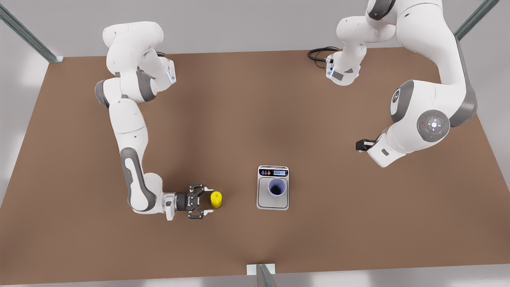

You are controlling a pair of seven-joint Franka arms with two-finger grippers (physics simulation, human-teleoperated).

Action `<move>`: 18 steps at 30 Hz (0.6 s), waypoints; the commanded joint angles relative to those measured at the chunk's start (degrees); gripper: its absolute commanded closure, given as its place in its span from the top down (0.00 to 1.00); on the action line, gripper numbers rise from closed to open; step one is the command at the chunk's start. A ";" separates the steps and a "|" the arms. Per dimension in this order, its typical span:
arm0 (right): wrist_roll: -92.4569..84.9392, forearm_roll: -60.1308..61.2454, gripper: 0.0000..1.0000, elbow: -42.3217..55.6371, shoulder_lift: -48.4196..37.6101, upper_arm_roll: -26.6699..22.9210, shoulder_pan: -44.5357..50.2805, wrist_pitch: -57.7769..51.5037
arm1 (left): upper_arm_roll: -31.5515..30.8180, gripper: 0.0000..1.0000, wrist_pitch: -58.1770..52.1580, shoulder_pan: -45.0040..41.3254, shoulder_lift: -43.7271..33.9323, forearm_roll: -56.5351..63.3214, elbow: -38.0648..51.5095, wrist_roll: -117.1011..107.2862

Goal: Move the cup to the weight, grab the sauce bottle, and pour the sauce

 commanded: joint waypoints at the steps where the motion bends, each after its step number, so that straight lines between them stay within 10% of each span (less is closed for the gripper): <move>1: 2.06 -0.59 1.00 0.03 -0.08 -0.08 -1.13 -1.71 | -0.02 1.00 0.00 0.00 -0.07 0.02 0.03 0.02; 9: 9.61 -15.08 1.00 0.73 -1.84 -3.60 -10.10 -8.30 | -0.02 1.00 0.00 -0.09 -0.07 0.11 0.03 -0.06; 18: 125.26 -65.88 1.00 9.25 -17.21 -11.51 1.06 -9.09 | -0.11 1.00 -0.09 0.00 -0.07 -0.07 0.55 -0.06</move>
